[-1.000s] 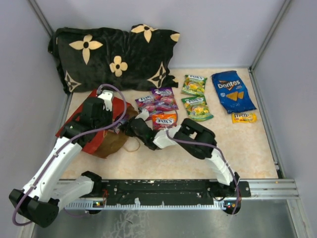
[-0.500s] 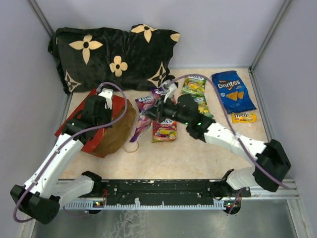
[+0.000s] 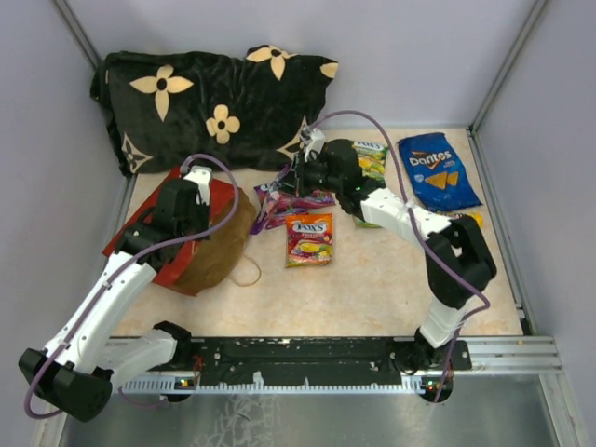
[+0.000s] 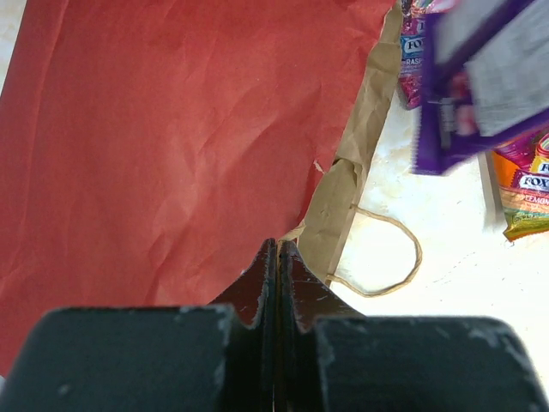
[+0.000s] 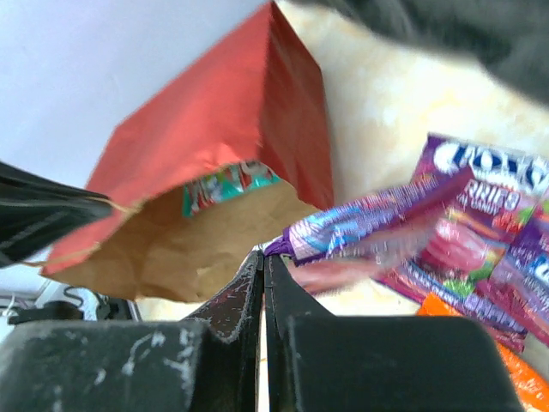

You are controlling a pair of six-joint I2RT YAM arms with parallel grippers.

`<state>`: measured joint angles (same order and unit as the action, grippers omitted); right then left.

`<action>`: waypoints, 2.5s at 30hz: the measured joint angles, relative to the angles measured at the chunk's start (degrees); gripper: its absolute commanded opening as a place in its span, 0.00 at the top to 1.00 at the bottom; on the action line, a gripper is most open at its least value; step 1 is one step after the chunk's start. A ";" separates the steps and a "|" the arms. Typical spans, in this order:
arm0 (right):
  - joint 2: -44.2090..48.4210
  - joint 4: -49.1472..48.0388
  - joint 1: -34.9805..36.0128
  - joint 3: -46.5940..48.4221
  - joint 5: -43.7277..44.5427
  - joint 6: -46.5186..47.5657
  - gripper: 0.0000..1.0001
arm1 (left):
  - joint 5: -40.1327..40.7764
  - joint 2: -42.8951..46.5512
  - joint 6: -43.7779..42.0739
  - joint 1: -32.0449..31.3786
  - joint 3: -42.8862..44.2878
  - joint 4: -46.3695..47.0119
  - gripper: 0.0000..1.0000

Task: Take the snacks out of the paper bag
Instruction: Place the snack at the center of the board, then take out the snack from the paper bag.

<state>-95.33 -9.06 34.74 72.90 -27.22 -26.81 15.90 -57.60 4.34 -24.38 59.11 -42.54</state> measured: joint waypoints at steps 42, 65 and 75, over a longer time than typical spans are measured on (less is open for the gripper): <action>-36.22 -30.34 29.97 8.50 36.83 -60.17 0.25 | -1.86 -2.23 1.01 0.00 4.72 -4.31 0.96; -54.18 -0.20 30.95 41.90 43.08 -68.30 0.50 | -9.25 -2.12 1.03 0.39 5.44 -5.16 1.00; -60.81 0.28 31.58 50.38 44.15 -61.51 1.00 | -10.23 -2.67 1.09 0.33 5.97 -7.45 0.99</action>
<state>-156.14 -8.78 66.32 123.28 16.93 -88.31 5.67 -60.27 5.43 -24.05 65.08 -50.00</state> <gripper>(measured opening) 0.023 0.023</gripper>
